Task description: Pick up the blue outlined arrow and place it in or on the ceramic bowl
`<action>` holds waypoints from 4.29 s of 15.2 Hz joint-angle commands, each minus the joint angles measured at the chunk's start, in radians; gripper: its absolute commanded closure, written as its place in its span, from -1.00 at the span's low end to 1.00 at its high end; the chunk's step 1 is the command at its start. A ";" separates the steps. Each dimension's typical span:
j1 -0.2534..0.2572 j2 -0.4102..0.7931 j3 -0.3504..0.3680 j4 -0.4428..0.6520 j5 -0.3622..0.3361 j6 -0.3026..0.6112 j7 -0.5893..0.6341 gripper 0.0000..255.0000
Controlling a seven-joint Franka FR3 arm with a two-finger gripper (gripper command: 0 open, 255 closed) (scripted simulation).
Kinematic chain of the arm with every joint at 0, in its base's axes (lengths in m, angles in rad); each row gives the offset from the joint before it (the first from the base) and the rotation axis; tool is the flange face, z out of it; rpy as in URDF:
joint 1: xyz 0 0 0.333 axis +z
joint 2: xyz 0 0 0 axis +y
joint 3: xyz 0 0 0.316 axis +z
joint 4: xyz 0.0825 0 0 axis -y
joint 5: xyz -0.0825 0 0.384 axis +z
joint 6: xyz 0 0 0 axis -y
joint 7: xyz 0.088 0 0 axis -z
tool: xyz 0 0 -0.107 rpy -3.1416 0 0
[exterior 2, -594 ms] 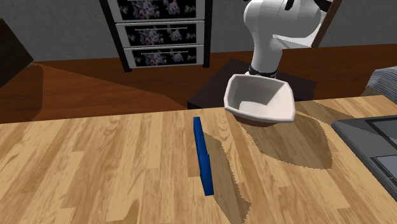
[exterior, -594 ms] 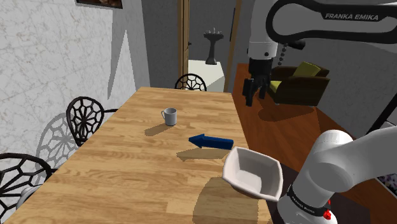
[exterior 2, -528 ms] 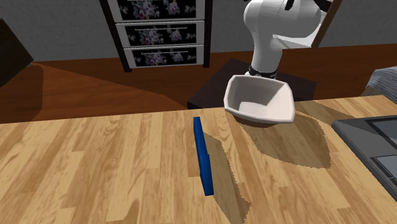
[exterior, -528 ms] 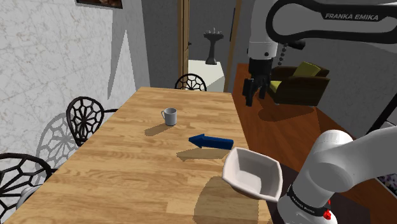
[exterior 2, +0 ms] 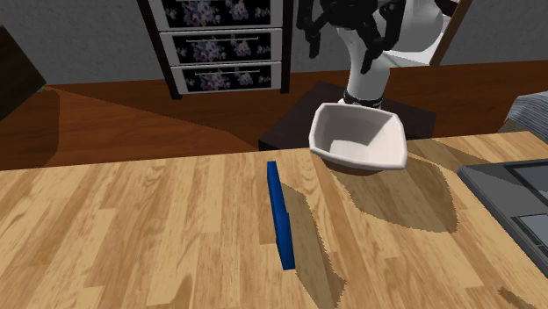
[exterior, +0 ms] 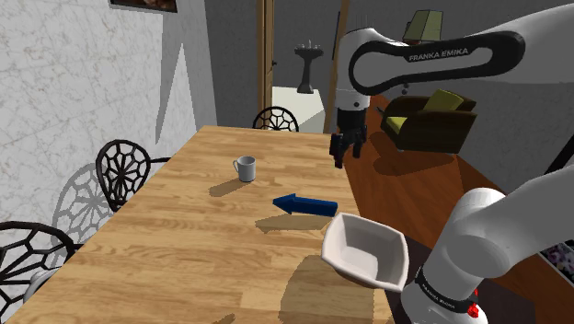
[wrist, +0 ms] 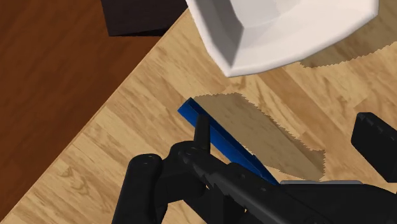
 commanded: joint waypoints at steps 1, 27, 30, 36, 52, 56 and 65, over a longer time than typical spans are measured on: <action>0.000 0.069 -0.008 0.009 0.002 0.056 -0.013 -1.00; -0.005 0.835 -0.044 0.212 0.091 0.553 -0.173 -1.00; -0.005 0.847 -0.043 0.203 0.094 0.573 -0.174 -1.00; -0.005 0.847 -0.043 0.203 0.094 0.573 -0.174 -1.00; -0.004 0.788 -0.046 0.217 0.086 0.501 -0.166 1.00; -0.004 0.752 -0.047 0.230 0.081 0.452 -0.160 1.00; -0.003 0.682 -0.048 0.273 0.072 0.340 -0.150 1.00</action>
